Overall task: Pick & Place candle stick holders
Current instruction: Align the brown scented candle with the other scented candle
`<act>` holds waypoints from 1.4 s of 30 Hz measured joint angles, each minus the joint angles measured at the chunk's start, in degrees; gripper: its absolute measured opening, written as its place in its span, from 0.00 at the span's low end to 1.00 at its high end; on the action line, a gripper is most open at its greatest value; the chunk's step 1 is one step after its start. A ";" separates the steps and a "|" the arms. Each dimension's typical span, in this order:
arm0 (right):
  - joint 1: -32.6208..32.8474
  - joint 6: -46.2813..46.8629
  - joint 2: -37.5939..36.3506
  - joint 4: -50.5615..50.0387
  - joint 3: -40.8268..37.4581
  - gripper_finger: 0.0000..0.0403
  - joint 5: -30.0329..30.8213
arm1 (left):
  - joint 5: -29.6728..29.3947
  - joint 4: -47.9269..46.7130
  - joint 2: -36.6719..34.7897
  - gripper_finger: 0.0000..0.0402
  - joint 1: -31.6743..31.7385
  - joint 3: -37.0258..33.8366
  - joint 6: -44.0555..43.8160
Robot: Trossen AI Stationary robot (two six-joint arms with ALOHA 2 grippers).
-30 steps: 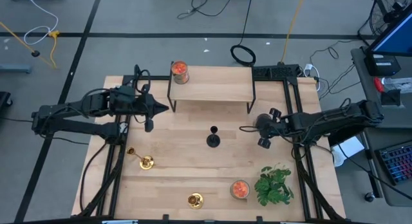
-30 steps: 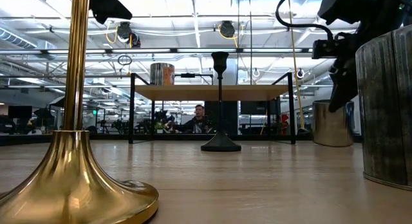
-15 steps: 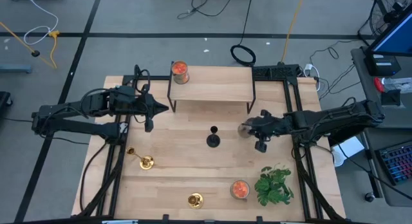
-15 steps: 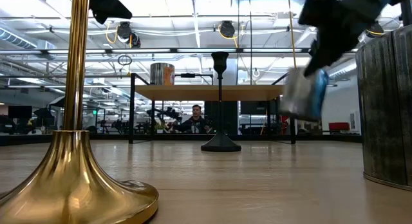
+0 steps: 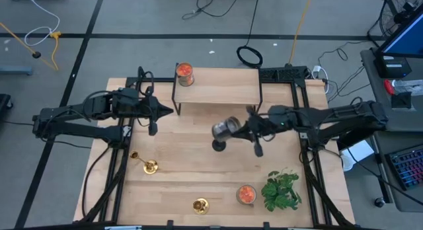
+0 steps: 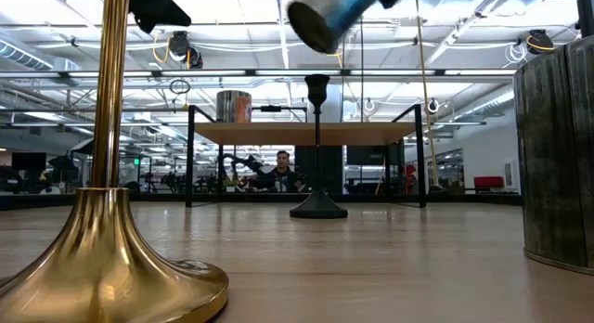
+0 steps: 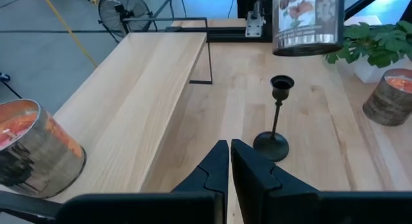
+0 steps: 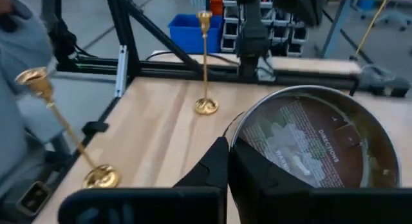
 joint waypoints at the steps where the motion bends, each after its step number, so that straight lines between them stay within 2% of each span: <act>1: -0.55 -1.17 1.83 -2.22 3.25 0.00 -0.09 | 0.00 0.43 0.00 0.06 0.00 0.00 -0.02; 5: -4.52 0.47 8.42 -6.68 15.28 0.00 2.96 | 0.02 1.71 0.00 0.06 0.00 -0.01 -0.08; 8: -9.22 -1.07 12.69 -12.45 23.26 0.00 2.03 | 0.04 2.37 0.00 0.06 0.02 0.00 -0.11; 16: -21.94 -1.67 23.42 -23.22 34.80 0.00 1.68 | 0.04 2.34 0.00 0.06 0.02 0.00 -0.13; 22: -27.76 -2.84 30.09 -26.55 37.26 0.00 1.23 | -0.02 2.33 0.00 0.06 0.02 0.00 -0.13; 25: -29.86 -2.60 32.03 -28.11 37.83 0.00 -1.54 | -0.32 2.33 0.00 0.06 0.01 0.00 -0.13; 42: -34.16 -2.52 32.62 -29.57 37.94 0.00 -2.43 | -0.44 2.31 0.00 0.06 0.02 0.00 0.07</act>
